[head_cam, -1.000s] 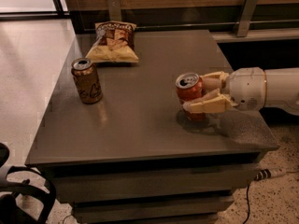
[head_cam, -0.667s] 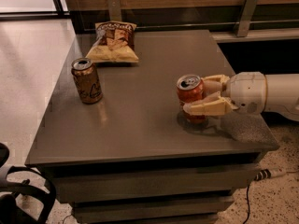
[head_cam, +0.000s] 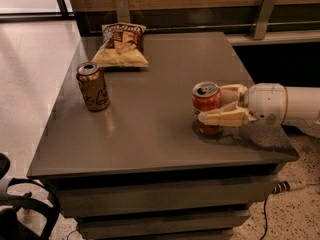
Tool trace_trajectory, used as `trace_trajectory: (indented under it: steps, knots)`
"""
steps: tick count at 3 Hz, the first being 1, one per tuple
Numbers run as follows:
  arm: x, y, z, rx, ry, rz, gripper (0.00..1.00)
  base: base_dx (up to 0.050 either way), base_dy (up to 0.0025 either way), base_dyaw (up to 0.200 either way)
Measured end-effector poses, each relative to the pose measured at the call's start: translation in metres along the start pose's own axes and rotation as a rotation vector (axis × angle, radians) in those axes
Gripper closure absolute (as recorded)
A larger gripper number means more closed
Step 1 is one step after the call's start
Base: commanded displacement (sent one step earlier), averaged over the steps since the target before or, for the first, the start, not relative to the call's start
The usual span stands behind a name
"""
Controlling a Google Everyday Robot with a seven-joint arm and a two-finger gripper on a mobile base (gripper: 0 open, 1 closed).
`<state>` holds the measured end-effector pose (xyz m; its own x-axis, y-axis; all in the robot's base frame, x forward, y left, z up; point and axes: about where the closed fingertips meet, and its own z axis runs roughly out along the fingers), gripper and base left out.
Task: Place coke can upright
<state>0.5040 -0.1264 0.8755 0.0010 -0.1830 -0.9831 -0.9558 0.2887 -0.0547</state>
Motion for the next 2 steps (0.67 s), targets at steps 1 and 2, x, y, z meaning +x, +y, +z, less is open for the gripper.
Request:
trace_trajectory:
  steps: [1,2]
  knots:
    - [0.005,-0.003,0.0,0.0,-0.017,0.023,1.0,0.0,0.0,0.0]
    - [0.017,-0.005,0.0,0.013,-0.027,0.053,1.0,0.0,0.0,0.0]
